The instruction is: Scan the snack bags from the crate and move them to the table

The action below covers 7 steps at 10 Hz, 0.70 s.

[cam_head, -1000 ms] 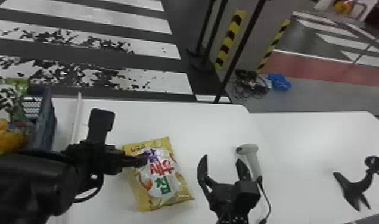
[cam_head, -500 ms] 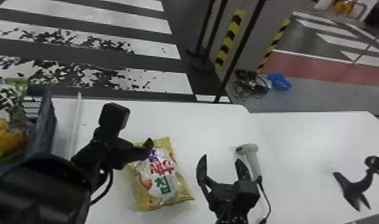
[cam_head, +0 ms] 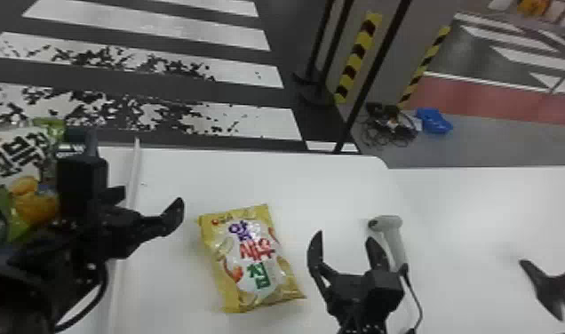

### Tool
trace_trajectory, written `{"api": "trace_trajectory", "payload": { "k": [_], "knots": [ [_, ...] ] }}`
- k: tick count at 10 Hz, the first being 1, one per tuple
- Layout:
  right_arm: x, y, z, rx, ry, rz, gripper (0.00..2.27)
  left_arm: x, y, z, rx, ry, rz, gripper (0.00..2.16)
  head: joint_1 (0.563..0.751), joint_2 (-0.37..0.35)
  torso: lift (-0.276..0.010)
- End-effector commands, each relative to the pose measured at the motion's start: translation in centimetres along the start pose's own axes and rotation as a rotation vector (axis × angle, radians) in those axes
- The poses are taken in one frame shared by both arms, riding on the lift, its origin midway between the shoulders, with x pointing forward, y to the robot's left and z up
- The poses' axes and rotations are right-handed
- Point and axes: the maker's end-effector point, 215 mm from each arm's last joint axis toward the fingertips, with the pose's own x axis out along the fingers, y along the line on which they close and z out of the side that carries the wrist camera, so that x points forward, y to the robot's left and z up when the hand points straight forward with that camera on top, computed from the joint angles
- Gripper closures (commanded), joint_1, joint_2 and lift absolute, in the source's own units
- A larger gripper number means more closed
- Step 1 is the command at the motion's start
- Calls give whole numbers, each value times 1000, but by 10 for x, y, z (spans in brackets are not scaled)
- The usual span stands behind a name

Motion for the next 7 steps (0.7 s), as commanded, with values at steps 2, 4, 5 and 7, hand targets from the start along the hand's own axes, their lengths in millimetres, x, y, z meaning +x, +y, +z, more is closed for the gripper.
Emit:
{"api": "trace_trajectory", "payload": {
  "k": [2, 4, 5, 7],
  "knots": [
    [1, 4, -3, -4, 8, 7, 137, -56, 55, 45, -56, -135, 42, 29, 695, -219, -95],
    [0, 11, -6, -7, 16, 20, 137, -94, 61, 77, -15, -217, 59, 29, 695, -171, -95],
    [0, 12, -6, -8, 16, 22, 137, -111, 69, 86, 5, -252, 95, 29, 695, -152, -95],
    [-3, 17, -9, -7, 21, 46, 120, -135, 100, 92, 18, -319, 171, 29, 695, -119, -95]
  ]
}}
